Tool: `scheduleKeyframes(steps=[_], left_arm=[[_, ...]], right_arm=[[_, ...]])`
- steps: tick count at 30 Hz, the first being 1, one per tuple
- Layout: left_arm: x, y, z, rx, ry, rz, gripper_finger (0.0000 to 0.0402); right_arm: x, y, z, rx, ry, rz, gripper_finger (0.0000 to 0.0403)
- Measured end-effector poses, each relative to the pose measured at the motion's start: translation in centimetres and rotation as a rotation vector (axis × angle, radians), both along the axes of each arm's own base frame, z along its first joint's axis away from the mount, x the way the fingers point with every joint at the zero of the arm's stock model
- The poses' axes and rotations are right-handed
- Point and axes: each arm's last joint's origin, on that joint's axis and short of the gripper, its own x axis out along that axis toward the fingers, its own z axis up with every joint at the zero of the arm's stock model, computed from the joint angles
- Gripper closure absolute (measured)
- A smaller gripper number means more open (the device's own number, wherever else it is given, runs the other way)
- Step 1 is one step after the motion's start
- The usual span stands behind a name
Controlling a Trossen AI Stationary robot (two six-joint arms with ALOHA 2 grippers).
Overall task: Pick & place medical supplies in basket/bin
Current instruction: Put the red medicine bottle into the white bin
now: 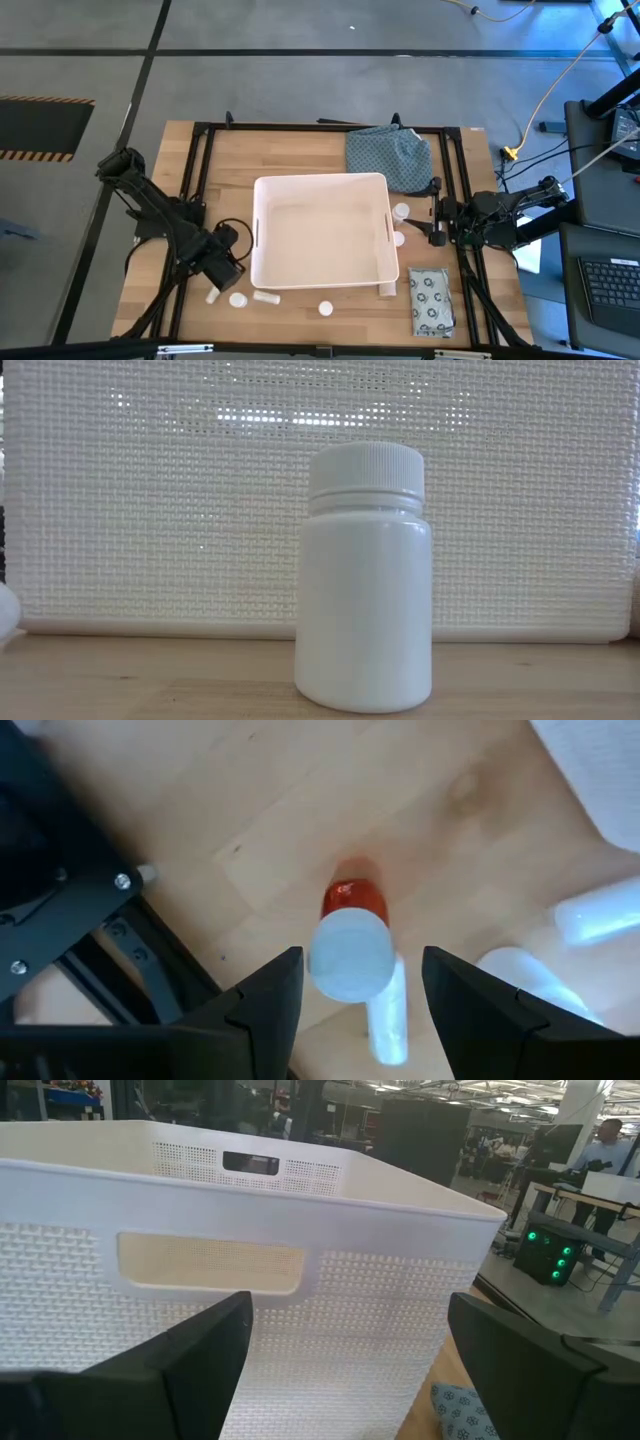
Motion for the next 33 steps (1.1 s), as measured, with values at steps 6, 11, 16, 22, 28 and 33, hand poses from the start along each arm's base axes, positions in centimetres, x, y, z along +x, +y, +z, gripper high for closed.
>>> scheduleKeyframes(steps=[6, 11, 16, 22, 28, 33], left_arm=[[-0.2, 0.1, -1.0, -0.005, 0.02, 0.008, 0.0203], [-0.2, 0.0, -1.6, -0.03, 0.015, 0.008, 0.021], [-0.2, 0.1, -1.6, -0.03, 0.015, 0.008, 0.0247], [-0.2, 0.0, -1.6, -0.033, 0.02, 0.009, 0.0278], [-0.6, 0.2, -1.1, -0.086, 0.053, 0.01, 0.0276], [-1.4, 0.9, 1.2, -0.11, 0.026, 0.025, 0.0275]], right_arm=[[0.0, 0.0, 0.0, 0.0, 0.0, 0.0, 0.0065], [0.0, 0.0, 0.0, 0.0, 0.0, 0.0, 0.0065], [0.0, 0.0, 0.0, 0.0, 0.0, 0.0, 0.0065], [0.0, 0.0, 0.0, 0.0, 0.0, 0.0, 0.0065], [0.0, 0.0, 0.0, 0.0, 0.0, 0.0, 0.0065], [0.0, 0.0, 0.0, 0.0, 0.0, 0.0, 0.0065]])
